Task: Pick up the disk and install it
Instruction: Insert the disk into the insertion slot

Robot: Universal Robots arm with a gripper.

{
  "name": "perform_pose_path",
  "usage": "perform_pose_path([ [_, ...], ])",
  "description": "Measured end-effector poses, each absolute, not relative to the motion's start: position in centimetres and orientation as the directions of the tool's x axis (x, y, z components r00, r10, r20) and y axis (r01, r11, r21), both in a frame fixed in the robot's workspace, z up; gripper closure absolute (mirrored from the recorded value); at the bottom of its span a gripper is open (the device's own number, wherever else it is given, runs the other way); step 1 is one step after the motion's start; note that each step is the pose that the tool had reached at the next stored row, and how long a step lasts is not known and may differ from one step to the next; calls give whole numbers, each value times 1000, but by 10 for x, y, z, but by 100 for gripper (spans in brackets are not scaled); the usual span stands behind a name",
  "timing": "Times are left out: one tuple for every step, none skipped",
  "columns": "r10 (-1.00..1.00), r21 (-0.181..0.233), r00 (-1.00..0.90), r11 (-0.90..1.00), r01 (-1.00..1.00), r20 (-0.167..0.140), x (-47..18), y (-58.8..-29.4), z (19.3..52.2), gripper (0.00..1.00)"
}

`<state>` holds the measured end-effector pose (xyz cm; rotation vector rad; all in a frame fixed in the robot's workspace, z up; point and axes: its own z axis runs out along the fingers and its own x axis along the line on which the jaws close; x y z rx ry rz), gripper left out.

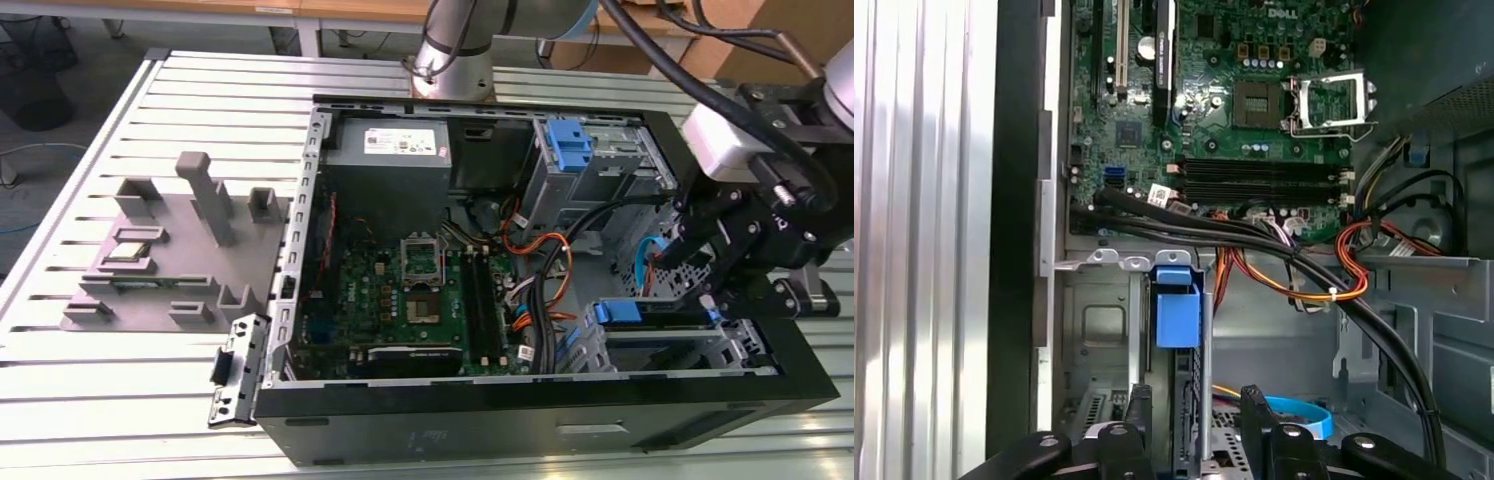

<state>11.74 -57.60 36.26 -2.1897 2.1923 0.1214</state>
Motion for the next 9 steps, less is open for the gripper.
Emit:
perform_pose_path([
  [-996,25,-2,-1,-1000,-84,117,-575,361,52],
  [-996,23,-1,-1,-1000,-84,117,-575,359,52],
  [-996,21,0,-2,-1000,-84,117,-575,357,52],
  [-996,19,1,-2,-1000,-84,117,-574,355,52],
  [-996,17,2,-3,-1000,-84,116,-574,354,52],
  [-996,15,2,-3,-1000,-84,116,-573,353,52],
  [-996,15,2,-3,-1000,-84,116,-573,352,52],
  [-996,15,2,-3,-1000,-84,116,-573,352,52],
  [-996,15,2,-3,-1000,-84,116,-573,352,52],
])
